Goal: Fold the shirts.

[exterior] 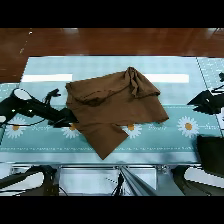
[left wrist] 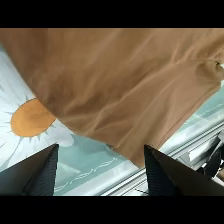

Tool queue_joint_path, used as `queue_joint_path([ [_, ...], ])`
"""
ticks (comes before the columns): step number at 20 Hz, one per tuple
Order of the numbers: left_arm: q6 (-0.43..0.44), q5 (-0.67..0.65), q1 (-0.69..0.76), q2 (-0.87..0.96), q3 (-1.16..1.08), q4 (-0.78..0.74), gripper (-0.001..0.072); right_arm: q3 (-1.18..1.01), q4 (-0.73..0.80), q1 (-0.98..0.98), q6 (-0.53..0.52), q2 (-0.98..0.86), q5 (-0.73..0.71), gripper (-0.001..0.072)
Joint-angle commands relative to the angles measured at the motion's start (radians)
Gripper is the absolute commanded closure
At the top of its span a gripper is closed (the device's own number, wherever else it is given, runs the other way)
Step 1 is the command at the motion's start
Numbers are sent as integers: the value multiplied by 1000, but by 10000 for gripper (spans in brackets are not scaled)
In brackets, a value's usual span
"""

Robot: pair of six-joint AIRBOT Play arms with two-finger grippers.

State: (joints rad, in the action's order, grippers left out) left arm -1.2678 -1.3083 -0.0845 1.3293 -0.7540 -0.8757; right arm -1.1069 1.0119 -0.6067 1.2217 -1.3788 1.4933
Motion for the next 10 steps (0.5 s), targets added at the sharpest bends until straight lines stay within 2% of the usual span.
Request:
queue_joint_path([
  [1,0,26,35,84,10,46,72,29,-28,-4,-27,4,-30,157],
  [4,0,87,42,125,9,134,77,42,-31,-4,-37,4,-29,157],
  [5,0,109,49,138,8,169,116,57,-36,-4,-43,4,-28,157],
  [6,-1,127,59,151,8,192,116,80,-45,-4,-49,4,-27,156],
  [7,-1,132,69,169,8,205,210,105,-56,-4,-58,4,-27,156],
  [8,-1,132,76,185,8,207,409,134,-71,-3,-72,4,-30,156],
  [9,-1,129,79,200,8,207,555,161,-76,3,-84,4,-34,156],
  [10,-1,125,79,210,8,207,598,187,-74,19,-89,4,-45,156],
])
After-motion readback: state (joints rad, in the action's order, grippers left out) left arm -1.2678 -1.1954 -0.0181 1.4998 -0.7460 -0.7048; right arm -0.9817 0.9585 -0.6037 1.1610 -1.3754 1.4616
